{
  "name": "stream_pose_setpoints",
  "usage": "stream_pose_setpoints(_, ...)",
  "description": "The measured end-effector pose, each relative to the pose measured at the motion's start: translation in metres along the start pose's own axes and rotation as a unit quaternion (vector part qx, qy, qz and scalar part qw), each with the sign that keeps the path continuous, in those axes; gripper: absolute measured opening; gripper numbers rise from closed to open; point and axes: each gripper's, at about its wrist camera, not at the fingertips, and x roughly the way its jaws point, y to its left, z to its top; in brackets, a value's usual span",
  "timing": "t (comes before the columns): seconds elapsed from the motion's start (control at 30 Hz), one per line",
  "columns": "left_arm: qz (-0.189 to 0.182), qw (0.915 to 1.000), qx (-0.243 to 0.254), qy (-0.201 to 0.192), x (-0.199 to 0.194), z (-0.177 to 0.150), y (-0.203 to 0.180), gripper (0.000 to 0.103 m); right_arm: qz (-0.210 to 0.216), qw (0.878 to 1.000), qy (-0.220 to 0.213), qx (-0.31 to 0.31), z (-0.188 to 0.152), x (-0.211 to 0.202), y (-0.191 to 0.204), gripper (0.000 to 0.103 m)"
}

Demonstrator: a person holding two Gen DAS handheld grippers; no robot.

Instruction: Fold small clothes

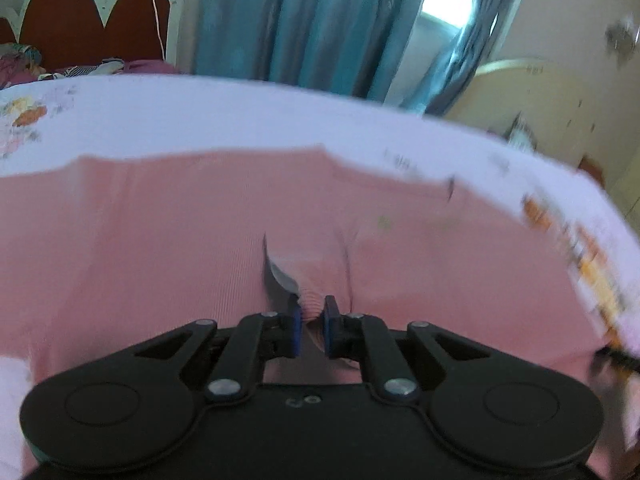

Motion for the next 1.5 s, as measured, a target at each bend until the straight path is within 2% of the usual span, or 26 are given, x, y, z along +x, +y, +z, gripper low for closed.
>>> stream_pose_setpoints(0.03, 0.004, 1.0, 0.006, 0.002, 0.001, -0.004, 0.001, 0.013, 0.002, 1.0, 0.006, -0.005, 0.0, -0.002, 0.0, 0.008)
stream_pose_setpoints(0.1, 0.022, 0.9997, 0.01, -0.011, -0.004, -0.002, 0.001, 0.027, 0.007, 1.0, 0.015, -0.018, 0.0, -0.012, 0.0, 0.008)
stream_pose_setpoints(0.2, 0.04, 0.9986, -0.002, -0.035, -0.02, 0.005, 0.007, 0.027, 0.012, 1.0, 0.006, -0.022, -0.002, -0.031, -0.006, 0.008)
stream_pose_setpoints(0.27, 0.037, 0.9978, -0.007, -0.054, -0.029, 0.013, 0.009, 0.028, 0.014, 1.0, -0.005, -0.021, 0.003, -0.038, -0.008, 0.015)
stream_pose_setpoints(0.3, 0.035, 0.9976, -0.003, -0.059, -0.031, 0.017, 0.006, 0.029, 0.016, 1.0, -0.013, -0.02, 0.008, -0.038, -0.009, 0.034)
stream_pose_setpoints(0.33, 0.029, 0.9978, 0.002, -0.06, -0.03, 0.021, 0.002, 0.03, 0.018, 0.999, -0.021, -0.017, 0.015, -0.037, -0.008, 0.059)
stream_pose_setpoints(0.37, 0.022, 0.9981, 0.006, -0.057, -0.027, 0.024, -0.003, 0.031, 0.02, 0.999, -0.031, -0.016, 0.022, -0.033, -0.007, 0.064)
stream_pose_setpoints(0.47, 0.008, 0.9985, 0.02, -0.051, -0.014, 0.031, -0.021, 0.031, 0.035, 0.999, -0.033, -0.019, 0.043, -0.014, 0.001, 0.064)
stream_pose_setpoints(0.57, 0.007, 0.9984, 0.036, -0.044, 0.0, 0.028, -0.033, 0.031, 0.041, 0.999, -0.013, -0.016, 0.062, 0.023, 0.009, 0.063)
stream_pose_setpoints(0.6, 0.007, 0.9985, 0.038, -0.039, 0.006, 0.03, -0.036, 0.031, 0.041, 0.999, -0.01, -0.014, 0.067, 0.033, 0.01, 0.06)
stream_pose_setpoints(0.63, 0.01, 0.9985, 0.04, -0.035, 0.01, 0.03, -0.037, 0.031, 0.04, 0.999, -0.006, -0.016, 0.072, 0.046, 0.012, 0.05)
stream_pose_setpoints(0.67, 0.014, 0.9985, 0.043, -0.032, 0.014, 0.028, -0.037, 0.031, 0.04, 0.999, -0.001, -0.017, 0.078, 0.057, 0.014, 0.045)
stream_pose_setpoints(0.8, 0.025, 0.9988, 0.04, -0.009, 0.026, 0.02, -0.029, 0.033, 0.057, 0.998, 0.023, 0.022, 0.099, 0.099, 0.009, 0.043)
stream_pose_setpoints(0.9, 0.024, 0.9987, 0.043, -0.01, 0.028, 0.017, -0.027, 0.034, 0.059, 0.998, 0.018, 0.017, 0.11, 0.116, 0.011, 0.042)
stream_pose_setpoints(0.93, 0.025, 0.9987, 0.043, -0.011, 0.028, 0.017, -0.027, 0.034, 0.061, 0.998, 0.016, 0.012, 0.112, 0.119, 0.013, 0.018)
stream_pose_setpoints(0.97, 0.025, 0.9987, 0.043, -0.012, 0.028, 0.017, -0.027, 0.034, 0.07, 0.997, 0.018, 0.01, 0.113, 0.12, 0.014, 0.008)
stream_pose_setpoints(1.1, 0.034, 0.9982, 0.048, -0.013, 0.029, 0.016, -0.032, 0.034, 0.022, 0.998, -0.013, -0.049, 0.105, 0.116, 0.022, 0.008)
stream_pose_setpoints(1.27, 0.041, 0.9975, 0.057, -0.011, 0.027, 0.02, -0.036, 0.034, 0.018, 0.998, -0.021, -0.06, 0.106, 0.103, 0.031, 0.009)
stream_pose_setpoints(1.3, 0.04, 0.9979, 0.051, -0.008, 0.024, 0.022, -0.035, 0.036, 0.019, 0.997, -0.026, -0.064, 0.106, 0.097, 0.034, 0.013)
stream_pose_setpoints(1.33, 0.042, 0.9981, 0.046, -0.007, 0.021, 0.023, -0.034, 0.038, 0.026, 0.997, -0.033, -0.064, 0.105, 0.088, 0.037, 0.029)
stream_pose_setpoints(1.37, 0.044, 0.9982, 0.041, -0.007, 0.017, 0.024, -0.032, 0.046, 0.036, 0.997, -0.039, -0.063, 0.102, 0.078, 0.04, 0.04)
stream_pose_setpoints(1.4, 0.046, 0.9982, 0.039, -0.008, 0.013, 0.025, -0.031, 0.06, 0.042, 0.996, -0.046, -0.065, 0.098, 0.069, 0.046, 0.059)
stream_pose_setpoints(1.47, 0.051, 0.998, 0.035, -0.015, 0.004, 0.025, -0.027, 0.068, 0.061, 0.993, -0.051, -0.084, 0.085, 0.05, 0.062, 0.06)
stream_pose_setpoints(1.5, 0.054, 0.9978, 0.035, -0.017, -0.001, 0.025, -0.025, 0.068, 0.074, 0.992, -0.045, -0.093, 0.079, 0.045, 0.072, 0.06)
